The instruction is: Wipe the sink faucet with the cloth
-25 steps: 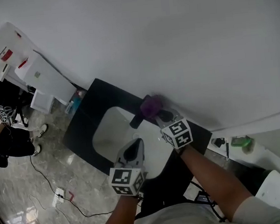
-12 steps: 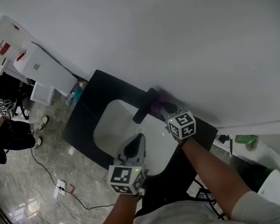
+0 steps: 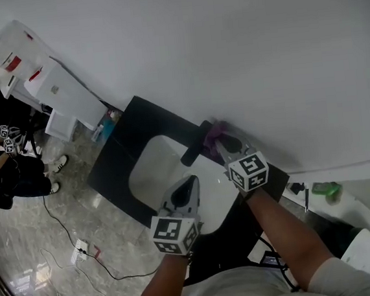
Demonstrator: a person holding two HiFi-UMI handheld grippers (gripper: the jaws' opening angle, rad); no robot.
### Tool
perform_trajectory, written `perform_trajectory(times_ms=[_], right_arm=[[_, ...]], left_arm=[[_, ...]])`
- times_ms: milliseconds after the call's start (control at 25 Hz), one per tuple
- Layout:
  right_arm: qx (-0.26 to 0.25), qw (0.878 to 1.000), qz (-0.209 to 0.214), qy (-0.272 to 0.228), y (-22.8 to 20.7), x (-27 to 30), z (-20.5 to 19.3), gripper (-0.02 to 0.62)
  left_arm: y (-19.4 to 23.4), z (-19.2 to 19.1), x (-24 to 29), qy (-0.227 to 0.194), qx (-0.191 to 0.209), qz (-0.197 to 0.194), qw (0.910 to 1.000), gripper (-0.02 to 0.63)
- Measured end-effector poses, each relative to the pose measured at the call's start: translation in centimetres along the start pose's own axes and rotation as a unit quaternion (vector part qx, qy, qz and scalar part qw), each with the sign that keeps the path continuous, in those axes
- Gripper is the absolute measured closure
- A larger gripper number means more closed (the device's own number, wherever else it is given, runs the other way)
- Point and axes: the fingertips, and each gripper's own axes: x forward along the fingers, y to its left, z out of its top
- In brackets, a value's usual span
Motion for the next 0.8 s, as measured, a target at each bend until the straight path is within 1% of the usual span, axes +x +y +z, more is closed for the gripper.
perform_trajectory(times_ms=[40, 80, 160, 240, 320, 360, 400, 440, 480, 560, 680, 800], right_arm=[[-0.005, 1.000, -0.001, -0.013, -0.1, -0.1, 0.8, 0.555], [-0.008, 1.000, -0.002, -0.017, -0.3, 0.0, 0.7, 0.555], [-0.002, 1.000, -0.010, -0.003, -1.0, 0.8, -1.8, 0.555], [0.018, 0.998, -0.019, 0.049, -1.6, 2.0, -6.5, 0.555], [0.028, 0.993, -0.023, 0.110, -2.3, 3.5, -11.3, 0.555], [0.030, 0.991, -0.025, 0.132, -2.6, 4.1, -12.9, 0.555], [0.032, 0.989, -0.028, 0.145, -2.9, 4.5, -13.6, 0.555], [0.032, 0.988, -0.031, 0.149, -2.9, 4.5, -13.5, 0.555], [0.031, 0.988, -0.033, 0.146, -2.7, 4.3, -12.7, 0.555], [0.022, 0.993, -0.035, 0.114, -2.0, 3.2, -9.2, 0.557], [0.006, 0.999, -0.026, 0.041, -0.5, 0.8, -1.7, 0.555], [-0.002, 1.000, 0.001, -0.023, 2.6, -2.4, 5.7, 0.554]], left_arm=[[0.0, 0.2, 0.0, -0.002, 0.001, 0.000, 1.0000, 0.600], [0.0, 0.4, -0.1, -0.004, 0.001, 0.000, 1.0000, 0.600], [0.2, 0.4, -0.4, -0.003, -0.005, 0.000, 1.0000, 0.600], [0.4, 0.3, -0.9, -0.001, -0.010, 0.000, 1.0000, 0.600], [0.6, 0.4, -1.1, -0.001, -0.005, 0.002, 1.0000, 0.600], [0.8, 0.4, -1.2, -0.001, -0.004, 0.004, 1.0000, 0.600], [1.0, 0.3, -1.3, -0.002, -0.005, 0.006, 1.0000, 0.600], [1.2, 0.4, -1.5, -0.003, -0.006, 0.009, 0.9999, 0.600], [1.4, 0.4, -1.7, -0.005, -0.007, 0.011, 0.9999, 0.600], [1.4, 0.6, -2.2, -0.006, -0.009, 0.012, 0.9999, 0.600], [0.4, 1.8, -3.1, -0.016, -0.005, 0.007, 0.9998, 0.600], [-1.2, 4.1, -4.4, -0.032, 0.006, 0.000, 0.9995, 0.600]])
